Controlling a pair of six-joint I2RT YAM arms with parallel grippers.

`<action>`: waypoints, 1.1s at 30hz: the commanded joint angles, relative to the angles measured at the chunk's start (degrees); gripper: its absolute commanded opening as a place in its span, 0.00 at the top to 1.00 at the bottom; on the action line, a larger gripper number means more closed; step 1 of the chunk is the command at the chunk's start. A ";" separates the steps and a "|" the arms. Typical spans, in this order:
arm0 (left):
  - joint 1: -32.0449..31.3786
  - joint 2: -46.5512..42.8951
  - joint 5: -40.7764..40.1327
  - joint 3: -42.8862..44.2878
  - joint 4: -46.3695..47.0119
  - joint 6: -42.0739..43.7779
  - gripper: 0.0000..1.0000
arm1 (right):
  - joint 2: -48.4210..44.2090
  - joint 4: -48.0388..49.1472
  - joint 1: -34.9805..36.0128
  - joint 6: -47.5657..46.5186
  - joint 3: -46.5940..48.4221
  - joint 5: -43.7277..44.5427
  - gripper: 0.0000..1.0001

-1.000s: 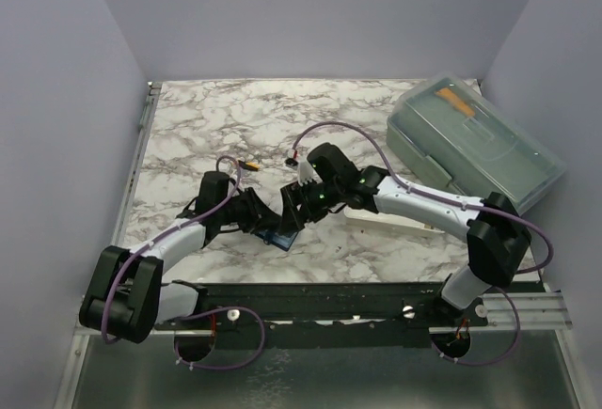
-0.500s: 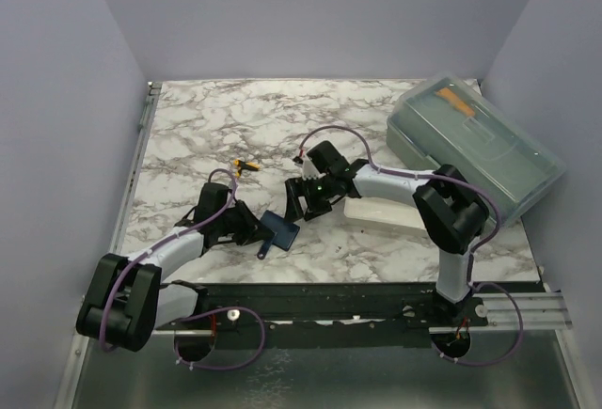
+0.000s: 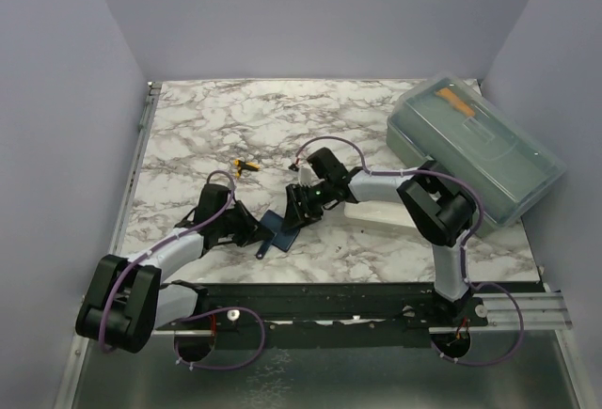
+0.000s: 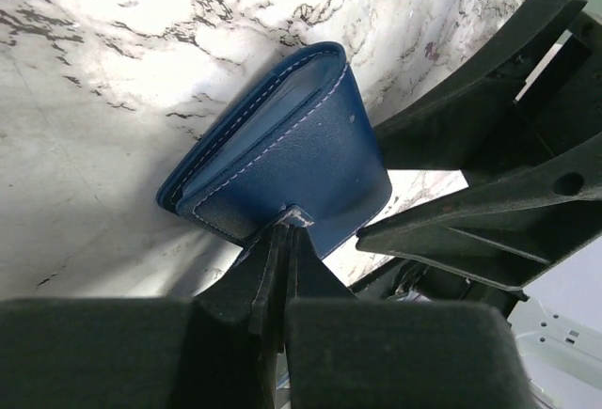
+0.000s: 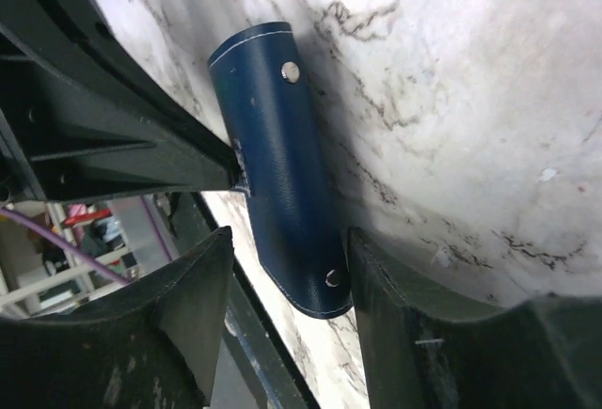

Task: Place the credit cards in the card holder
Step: Close the card holder at the center of the board.

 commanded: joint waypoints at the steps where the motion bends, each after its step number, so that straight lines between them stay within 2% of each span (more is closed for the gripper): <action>1: 0.32 -0.73 -7.29 -2.93 -4.50 0.60 1.00 | 1.71 5.32 0.15 2.39 -1.79 -5.55 0.47; 5: 0.27 -2.16 -6.90 -2.19 -4.58 0.24 1.00 | 2.42 7.73 0.13 3.28 -1.62 -7.02 0.56; 12: 0.28 -5.88 -3.78 1.39 -5.57 0.59 1.00 | -2.99 5.20 0.06 3.94 -1.56 -2.81 0.87; 14: 0.32 -8.04 -2.02 3.63 -6.17 0.86 0.89 | -5.50 -0.44 0.04 2.04 -0.01 1.56 0.95; 16: 0.43 -10.07 -1.84 7.04 -8.37 2.53 0.78 | -7.96 -8.01 0.05 -1.79 2.57 9.14 1.00; 20: 1.49 -13.07 -4.08 15.18 -16.55 7.76 0.65 | -11.88 -23.72 0.49 -7.07 9.39 26.64 1.00; 22: 2.52 -14.02 -5.45 18.11 -19.24 9.28 0.61 | -13.28 -29.72 1.50 -8.02 12.81 34.49 1.00; 24: 3.57 -14.45 -7.16 20.16 -21.40 10.35 0.60 | -13.26 -36.53 3.52 -7.79 17.42 46.17 1.00; 28: 6.43 -14.16 -11.32 21.78 -25.21 10.29 0.57 | -7.15 -52.08 9.41 -2.94 28.43 70.95 1.00; 30: 7.68 -13.67 -12.92 21.59 -26.46 9.74 0.55 | -2.26 -58.09 11.46 0.55 31.53 77.82 0.99; 33: 11.23 -12.24 -13.00 20.37 -27.52 8.66 0.54 | 4.83 -62.18 14.47 3.98 35.35 84.16 0.96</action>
